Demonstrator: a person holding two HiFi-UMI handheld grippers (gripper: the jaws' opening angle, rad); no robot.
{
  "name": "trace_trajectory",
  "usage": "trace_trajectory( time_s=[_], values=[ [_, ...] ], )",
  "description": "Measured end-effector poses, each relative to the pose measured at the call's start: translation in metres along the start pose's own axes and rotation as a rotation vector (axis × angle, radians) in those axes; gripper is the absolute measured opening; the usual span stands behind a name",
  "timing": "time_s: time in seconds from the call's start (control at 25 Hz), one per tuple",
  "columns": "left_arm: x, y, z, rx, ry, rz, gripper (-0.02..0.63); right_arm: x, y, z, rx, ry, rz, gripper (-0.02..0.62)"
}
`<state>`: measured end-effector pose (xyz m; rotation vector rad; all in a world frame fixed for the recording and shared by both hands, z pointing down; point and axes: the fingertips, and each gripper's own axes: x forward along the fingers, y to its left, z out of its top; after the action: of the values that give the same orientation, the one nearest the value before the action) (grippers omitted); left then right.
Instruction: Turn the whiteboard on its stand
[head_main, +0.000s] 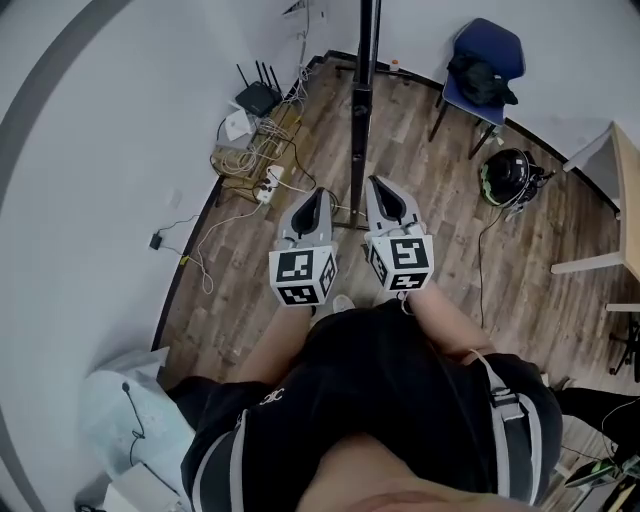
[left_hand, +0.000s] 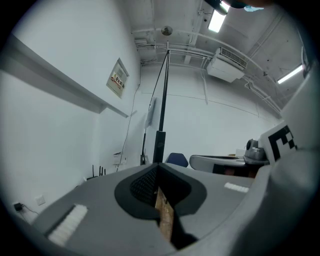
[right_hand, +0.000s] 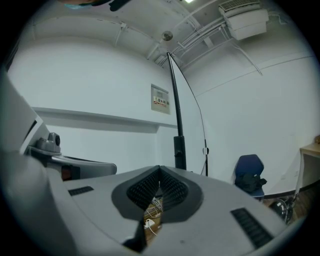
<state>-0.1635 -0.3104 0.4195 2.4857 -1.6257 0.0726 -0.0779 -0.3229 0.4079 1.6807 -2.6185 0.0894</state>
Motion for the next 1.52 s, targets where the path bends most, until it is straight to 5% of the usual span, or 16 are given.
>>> trace_trajectory(
  time_s=[0.56, 0.68, 0.96, 1.52],
  values=[
    [0.027, 0.027, 0.004, 0.004, 0.0, 0.012, 0.008, 0.066, -0.033, -0.013, -0.007, 0.041, -0.073, 0.008],
    [0.029, 0.029, 0.004, 0.009, 0.001, 0.01, 0.008, 0.083, -0.034, -0.019, -0.023, 0.075, -0.071, 0.102],
    [0.028, 0.036, 0.002, 0.007, 0.013, 0.02, 0.008, 0.116, -0.057, -0.022, -0.013, 0.069, -0.174, 0.211],
    [0.022, 0.053, -0.007, -0.009, 0.033, 0.025, 0.008, 0.156, -0.071, -0.036, -0.007, 0.109, -0.265, 0.219]
  ],
)
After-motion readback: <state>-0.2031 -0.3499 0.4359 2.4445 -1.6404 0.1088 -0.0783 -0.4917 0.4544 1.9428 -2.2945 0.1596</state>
